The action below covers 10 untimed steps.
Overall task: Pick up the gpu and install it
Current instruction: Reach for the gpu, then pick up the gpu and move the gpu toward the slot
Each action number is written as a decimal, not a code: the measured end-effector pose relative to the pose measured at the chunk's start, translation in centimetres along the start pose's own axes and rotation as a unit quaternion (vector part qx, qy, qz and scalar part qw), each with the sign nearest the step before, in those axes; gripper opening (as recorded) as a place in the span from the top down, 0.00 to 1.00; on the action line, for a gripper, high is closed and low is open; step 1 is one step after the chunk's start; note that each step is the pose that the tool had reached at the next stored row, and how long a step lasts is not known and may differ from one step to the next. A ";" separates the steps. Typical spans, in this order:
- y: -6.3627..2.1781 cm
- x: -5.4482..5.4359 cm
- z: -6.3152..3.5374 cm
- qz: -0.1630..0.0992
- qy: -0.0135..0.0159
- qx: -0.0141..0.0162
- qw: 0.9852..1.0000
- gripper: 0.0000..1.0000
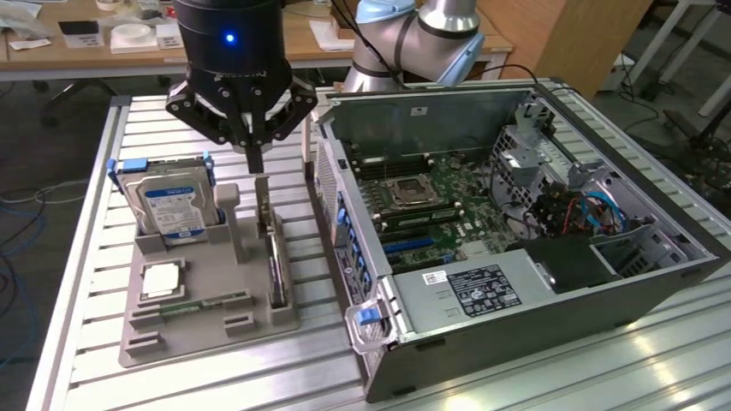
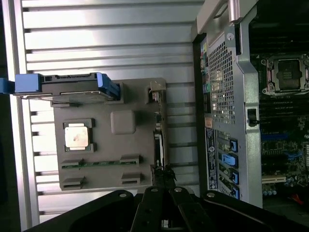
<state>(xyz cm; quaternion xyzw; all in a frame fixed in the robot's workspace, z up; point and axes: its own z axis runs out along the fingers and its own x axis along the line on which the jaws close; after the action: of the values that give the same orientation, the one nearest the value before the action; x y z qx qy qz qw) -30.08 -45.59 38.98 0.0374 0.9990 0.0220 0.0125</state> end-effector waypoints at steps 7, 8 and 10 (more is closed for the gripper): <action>-0.10 0.0 0.00 0.000 0.000 0.000 1.000 0.89; -0.10 0.0 -0.01 0.000 0.000 0.000 1.000 0.89; -0.10 0.0 -0.01 0.000 0.000 0.000 1.000 0.89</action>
<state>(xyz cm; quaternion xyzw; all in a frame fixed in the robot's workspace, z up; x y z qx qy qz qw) -30.09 -45.69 38.98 0.0374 0.9990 0.0219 0.0125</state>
